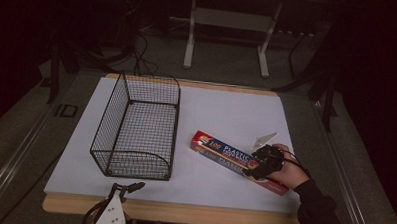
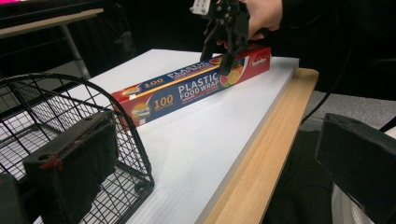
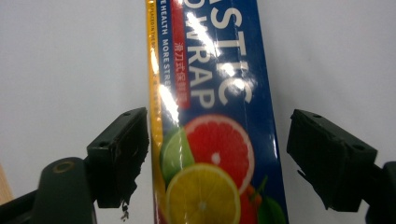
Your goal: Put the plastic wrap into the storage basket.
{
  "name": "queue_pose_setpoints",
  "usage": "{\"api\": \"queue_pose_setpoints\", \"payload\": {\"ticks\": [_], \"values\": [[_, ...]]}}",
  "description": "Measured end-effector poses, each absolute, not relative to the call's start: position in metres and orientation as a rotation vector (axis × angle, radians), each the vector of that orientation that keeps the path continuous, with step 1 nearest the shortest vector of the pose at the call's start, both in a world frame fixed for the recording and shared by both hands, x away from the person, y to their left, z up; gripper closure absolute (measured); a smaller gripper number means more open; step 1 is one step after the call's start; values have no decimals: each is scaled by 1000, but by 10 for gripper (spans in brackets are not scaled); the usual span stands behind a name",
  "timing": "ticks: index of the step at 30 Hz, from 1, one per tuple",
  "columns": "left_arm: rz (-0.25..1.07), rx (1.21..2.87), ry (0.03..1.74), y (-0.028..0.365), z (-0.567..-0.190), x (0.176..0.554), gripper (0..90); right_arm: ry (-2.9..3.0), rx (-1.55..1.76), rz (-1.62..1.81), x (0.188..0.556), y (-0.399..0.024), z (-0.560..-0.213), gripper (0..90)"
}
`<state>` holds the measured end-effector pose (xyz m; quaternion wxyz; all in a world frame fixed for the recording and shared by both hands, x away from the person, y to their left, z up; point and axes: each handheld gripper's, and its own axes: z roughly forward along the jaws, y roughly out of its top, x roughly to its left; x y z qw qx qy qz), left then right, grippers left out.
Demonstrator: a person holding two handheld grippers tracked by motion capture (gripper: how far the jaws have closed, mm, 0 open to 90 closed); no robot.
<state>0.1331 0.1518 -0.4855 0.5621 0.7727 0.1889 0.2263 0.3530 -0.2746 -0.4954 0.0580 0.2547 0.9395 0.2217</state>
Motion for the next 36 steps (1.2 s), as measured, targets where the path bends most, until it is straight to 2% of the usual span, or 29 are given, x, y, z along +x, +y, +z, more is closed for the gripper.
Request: {"api": "queue_pose_setpoints", "payload": {"ticks": [16, 36], "values": [[532, 1823, 442, 152, -486, 133, 0, 3032, 739, 346, 379, -243, -494, 257], [529, 1831, 440, 152, -486, 133, 0, 3128, 737, 126, 400, -207, -504, 262]]}}
